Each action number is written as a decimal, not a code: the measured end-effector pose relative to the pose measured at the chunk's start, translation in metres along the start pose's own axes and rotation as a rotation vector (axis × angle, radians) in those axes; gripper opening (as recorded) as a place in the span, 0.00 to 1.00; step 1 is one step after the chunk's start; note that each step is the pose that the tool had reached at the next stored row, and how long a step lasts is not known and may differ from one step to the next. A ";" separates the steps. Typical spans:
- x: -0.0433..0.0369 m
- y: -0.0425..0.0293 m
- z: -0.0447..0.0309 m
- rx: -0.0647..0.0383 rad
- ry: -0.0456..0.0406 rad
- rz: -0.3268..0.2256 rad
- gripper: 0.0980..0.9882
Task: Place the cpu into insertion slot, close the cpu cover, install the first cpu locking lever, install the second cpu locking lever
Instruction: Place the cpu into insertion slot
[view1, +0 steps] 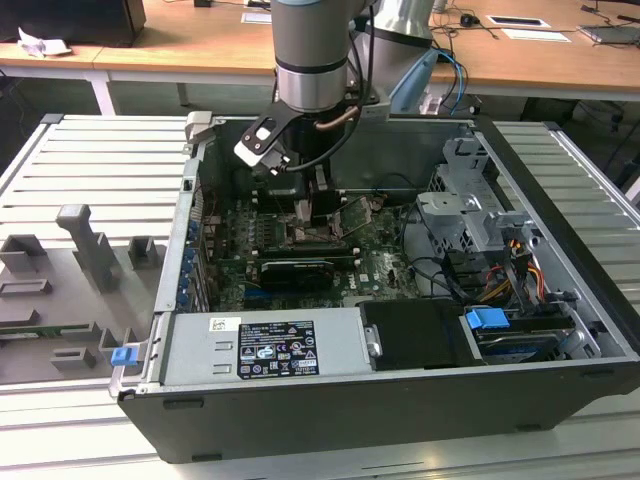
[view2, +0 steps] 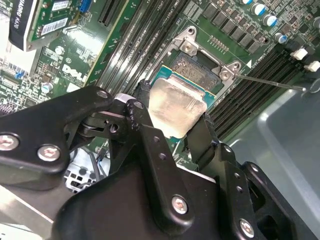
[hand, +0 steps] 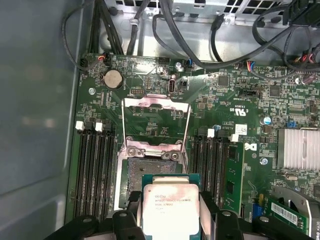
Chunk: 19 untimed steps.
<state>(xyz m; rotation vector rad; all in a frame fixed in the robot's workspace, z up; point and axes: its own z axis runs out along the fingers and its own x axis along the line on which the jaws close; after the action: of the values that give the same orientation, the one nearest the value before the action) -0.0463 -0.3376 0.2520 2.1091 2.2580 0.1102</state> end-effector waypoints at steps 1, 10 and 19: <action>0.0000 -0.0001 0.0006 0.000 0.0000 0.000 0.50; 0.0001 -0.0006 0.0042 0.000 0.0000 0.000 0.50; 0.0108 -0.0009 0.0163 0.002 -0.0010 0.014 0.50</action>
<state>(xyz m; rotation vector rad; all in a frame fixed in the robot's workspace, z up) -0.0466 -0.3266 0.2358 2.1255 2.2439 0.1079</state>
